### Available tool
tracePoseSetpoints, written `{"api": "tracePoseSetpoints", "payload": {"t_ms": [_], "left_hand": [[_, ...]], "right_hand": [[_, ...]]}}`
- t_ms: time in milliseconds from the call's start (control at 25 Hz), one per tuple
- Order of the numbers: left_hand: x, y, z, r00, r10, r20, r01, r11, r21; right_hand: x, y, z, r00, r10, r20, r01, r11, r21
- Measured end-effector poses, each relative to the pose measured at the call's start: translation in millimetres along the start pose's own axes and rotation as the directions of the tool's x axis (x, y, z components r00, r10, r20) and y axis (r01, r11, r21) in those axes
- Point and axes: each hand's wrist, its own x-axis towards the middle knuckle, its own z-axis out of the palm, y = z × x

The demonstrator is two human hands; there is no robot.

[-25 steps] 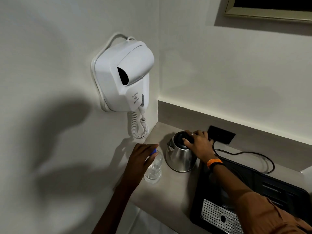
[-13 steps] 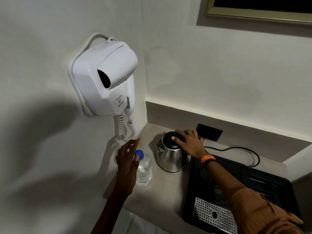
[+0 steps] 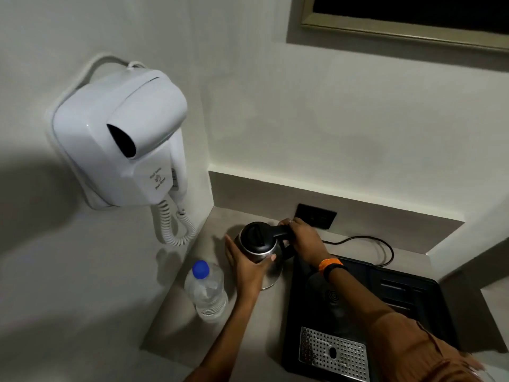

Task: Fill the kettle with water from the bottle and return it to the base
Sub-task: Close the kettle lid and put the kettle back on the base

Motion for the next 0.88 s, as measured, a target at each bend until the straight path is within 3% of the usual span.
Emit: {"api": "tracePoseSetpoints", "payload": {"t_ms": [160, 280, 360, 480, 880], "left_hand": [[12, -4, -11, 0.981, 0.193, -0.034, -0.192, 0.98, 0.048], [22, 12, -22, 0.948, 0.316, 0.045, -0.314, 0.948, -0.055], [15, 25, -18, 0.92, 0.343, 0.189, -0.315, 0.935, -0.161], [-13, 33, 14, 0.871, 0.341, 0.354, -0.297, 0.939, -0.175], [-60, 19, 69, 0.838, 0.283, 0.467, -0.211, 0.957, -0.201]], "right_hand": [[-24, -2, -20, 0.997, -0.034, -0.074, 0.039, 0.997, 0.067], [-37, -8, -57, 0.987, -0.061, -0.151, 0.076, 0.992, 0.097], [-59, 5, -81, 0.981, -0.041, -0.187, 0.057, 0.995, 0.084], [-108, 33, -106, 0.972, 0.05, -0.228, -0.044, 0.999, 0.032], [-167, 90, -103, 0.945, 0.207, -0.255, -0.185, 0.977, 0.107]]}}
